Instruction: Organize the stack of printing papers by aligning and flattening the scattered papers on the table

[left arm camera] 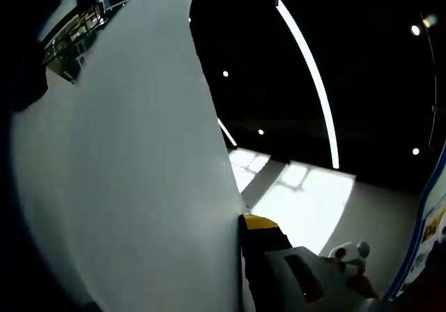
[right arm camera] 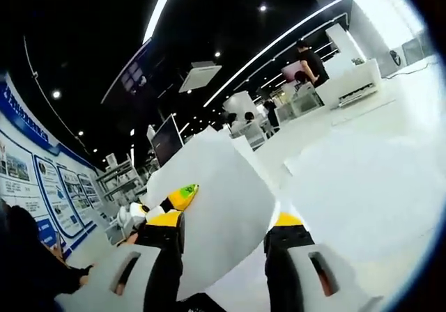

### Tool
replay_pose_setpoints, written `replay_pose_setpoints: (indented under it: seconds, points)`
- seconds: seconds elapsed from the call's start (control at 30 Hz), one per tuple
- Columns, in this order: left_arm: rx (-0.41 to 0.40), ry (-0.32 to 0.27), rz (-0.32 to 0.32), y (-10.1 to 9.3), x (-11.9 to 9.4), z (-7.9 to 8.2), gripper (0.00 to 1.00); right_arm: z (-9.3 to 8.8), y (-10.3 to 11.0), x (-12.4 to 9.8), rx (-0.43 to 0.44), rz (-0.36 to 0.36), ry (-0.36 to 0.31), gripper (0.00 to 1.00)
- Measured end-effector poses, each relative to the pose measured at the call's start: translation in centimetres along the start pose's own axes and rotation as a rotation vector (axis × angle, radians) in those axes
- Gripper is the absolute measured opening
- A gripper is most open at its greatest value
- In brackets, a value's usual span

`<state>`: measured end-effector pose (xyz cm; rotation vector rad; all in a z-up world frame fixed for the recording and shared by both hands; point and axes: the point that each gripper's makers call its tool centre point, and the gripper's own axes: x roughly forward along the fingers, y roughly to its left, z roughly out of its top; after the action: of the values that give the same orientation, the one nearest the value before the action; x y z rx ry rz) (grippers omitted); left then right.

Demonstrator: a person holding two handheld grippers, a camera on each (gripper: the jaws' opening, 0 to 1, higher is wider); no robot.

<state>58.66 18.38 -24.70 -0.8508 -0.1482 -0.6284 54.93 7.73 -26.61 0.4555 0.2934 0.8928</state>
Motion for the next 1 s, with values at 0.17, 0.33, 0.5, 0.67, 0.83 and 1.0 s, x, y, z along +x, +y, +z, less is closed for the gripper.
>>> replay_pose_setpoints:
  seconds: [0.17, 0.33, 0.5, 0.67, 0.83, 1.0]
  points:
    - [-0.003, -0.001, 0.0, 0.0, 0.0, 0.0, 0.06, 0.1, -0.1, 0.0, 0.001, -0.012, -0.008, 0.48]
    - [0.0, 0.001, 0.0, 0.0, 0.0, 0.0, 0.06, 0.6, -0.4, -0.2, 0.012, -0.023, -0.024, 0.52]
    - [-0.003, 0.0, 0.0, 0.0, 0.0, 0.0, 0.06, 1.0, -0.5, -0.4, 0.012, -0.03, -0.038, 0.55]
    - [-0.004, 0.0, 0.001, 0.0, 0.0, 0.0, 0.06, 1.1, -0.7, -0.4, 0.012, -0.044, -0.045, 0.63]
    - [-0.005, 0.003, 0.001, 0.1, 0.0, 0.0, 0.06, 1.7, -0.9, -0.7, 0.012, -0.056, -0.062, 0.68]
    - [-0.005, 0.007, 0.001, 0.1, 0.1, -0.1, 0.06, 2.5, -1.0, -1.0, -0.006, -0.064, -0.088, 0.73]
